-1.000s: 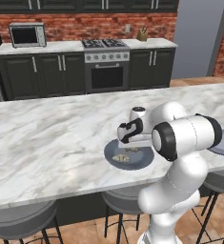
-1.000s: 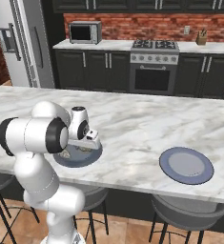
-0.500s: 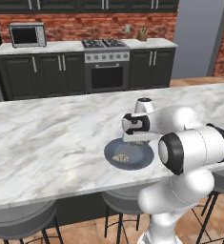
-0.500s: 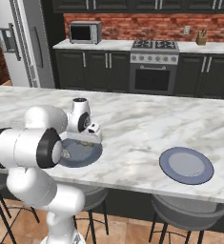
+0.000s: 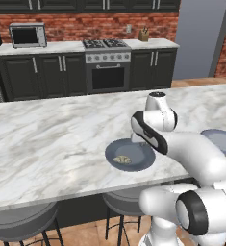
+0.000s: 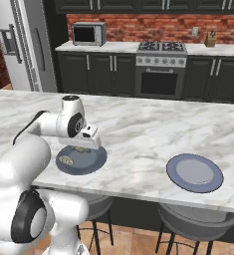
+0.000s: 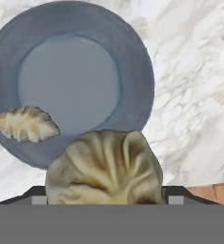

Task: Place two dumplings into each of the tupperware containers and then place the containers in the fridge.

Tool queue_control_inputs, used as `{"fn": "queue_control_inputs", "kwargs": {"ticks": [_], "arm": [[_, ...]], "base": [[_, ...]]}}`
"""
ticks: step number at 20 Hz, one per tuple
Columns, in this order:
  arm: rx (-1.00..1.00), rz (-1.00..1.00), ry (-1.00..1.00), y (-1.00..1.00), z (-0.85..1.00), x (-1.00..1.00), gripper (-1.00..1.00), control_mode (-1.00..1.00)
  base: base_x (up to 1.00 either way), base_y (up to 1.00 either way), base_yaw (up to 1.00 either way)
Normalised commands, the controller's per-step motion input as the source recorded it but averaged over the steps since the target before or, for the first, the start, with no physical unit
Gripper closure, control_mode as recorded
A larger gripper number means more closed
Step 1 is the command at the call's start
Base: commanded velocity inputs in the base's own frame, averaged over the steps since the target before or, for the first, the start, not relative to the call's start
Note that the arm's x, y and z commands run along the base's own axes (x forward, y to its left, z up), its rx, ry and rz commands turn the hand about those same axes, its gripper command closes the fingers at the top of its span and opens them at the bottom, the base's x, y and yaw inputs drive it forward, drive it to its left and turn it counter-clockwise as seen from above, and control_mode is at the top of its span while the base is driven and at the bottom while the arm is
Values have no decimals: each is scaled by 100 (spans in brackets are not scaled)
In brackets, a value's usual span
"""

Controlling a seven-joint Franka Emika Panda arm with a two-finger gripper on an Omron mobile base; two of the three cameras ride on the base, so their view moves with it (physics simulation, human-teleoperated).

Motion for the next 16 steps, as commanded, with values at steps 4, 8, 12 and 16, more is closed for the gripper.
{"fn": "queue_control_inputs", "kwargs": {"ticks": [4, 8, 12, 16], "arm": [[0, 0, -28, -1, 27, -49, 100, -100], [0, 0, 0, 0, 51, -24, 100, -100], [0, 1, 7, -5, 31, -10, 100, -100], [0, 1, -8, -4, 18, -29, 100, -100]], "base": [[0, 0, 0], [0, 0, 0], [0, 0, 0], [0, 0, 0]]}}
